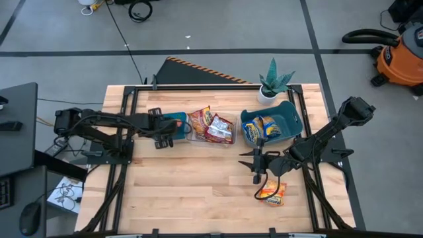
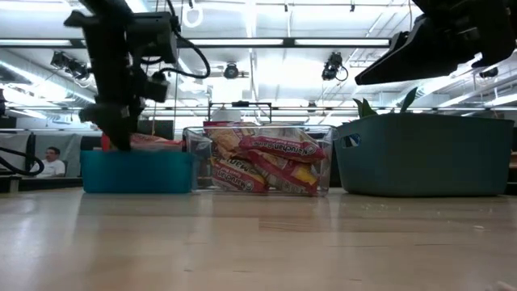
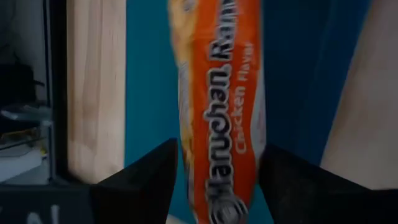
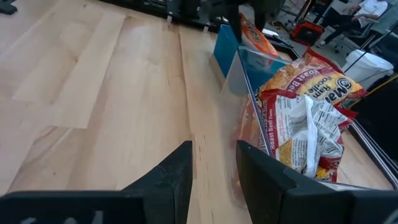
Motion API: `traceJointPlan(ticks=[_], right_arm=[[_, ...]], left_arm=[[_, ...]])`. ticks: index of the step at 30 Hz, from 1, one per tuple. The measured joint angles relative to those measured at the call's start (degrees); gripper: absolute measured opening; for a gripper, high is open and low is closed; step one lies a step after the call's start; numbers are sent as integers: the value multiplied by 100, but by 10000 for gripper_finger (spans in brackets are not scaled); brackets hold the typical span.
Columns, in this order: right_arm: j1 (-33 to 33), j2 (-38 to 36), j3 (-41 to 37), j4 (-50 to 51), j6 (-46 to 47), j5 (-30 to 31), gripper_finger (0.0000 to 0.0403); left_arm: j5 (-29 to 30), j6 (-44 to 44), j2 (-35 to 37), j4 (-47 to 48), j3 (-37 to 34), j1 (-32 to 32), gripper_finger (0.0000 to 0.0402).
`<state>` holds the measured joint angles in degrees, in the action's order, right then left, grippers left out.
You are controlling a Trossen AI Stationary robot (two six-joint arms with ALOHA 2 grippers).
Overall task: Sort Maruchan noodles
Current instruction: Put the orange noodle pack into the left blue bin
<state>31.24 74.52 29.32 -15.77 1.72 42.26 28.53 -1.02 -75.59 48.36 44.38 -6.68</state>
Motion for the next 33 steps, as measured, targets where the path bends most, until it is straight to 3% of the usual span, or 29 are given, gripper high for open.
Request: traceJointPlan(ticks=[3,8,13,18,24,27,29,33], right_arm=[[-4,0,0,-6,0,-11,129],[-4,0,0,-6,1,-14,129],[4,0,2,-9,28,-125,129],[56,0,3,107,-27,-411,129],[6,0,346,121,-420,-517,127],[-151,13,665,346,-282,-1096,125],[-228,42,813,760,-90,-1612,124],[-305,91,1025,1480,649,-1970,124]], left_arm=[[-208,-9,21,314,336,3,213],[-1415,-152,223,346,641,5,213],[-1272,-620,229,555,479,-2,213],[-1630,-1025,502,-653,458,492,207],[-1195,-657,629,-3040,470,1319,191],[-1176,-907,460,-3549,478,1659,188],[-1195,-927,405,-3346,444,1883,188],[-1177,-973,226,-3384,455,2196,187]])
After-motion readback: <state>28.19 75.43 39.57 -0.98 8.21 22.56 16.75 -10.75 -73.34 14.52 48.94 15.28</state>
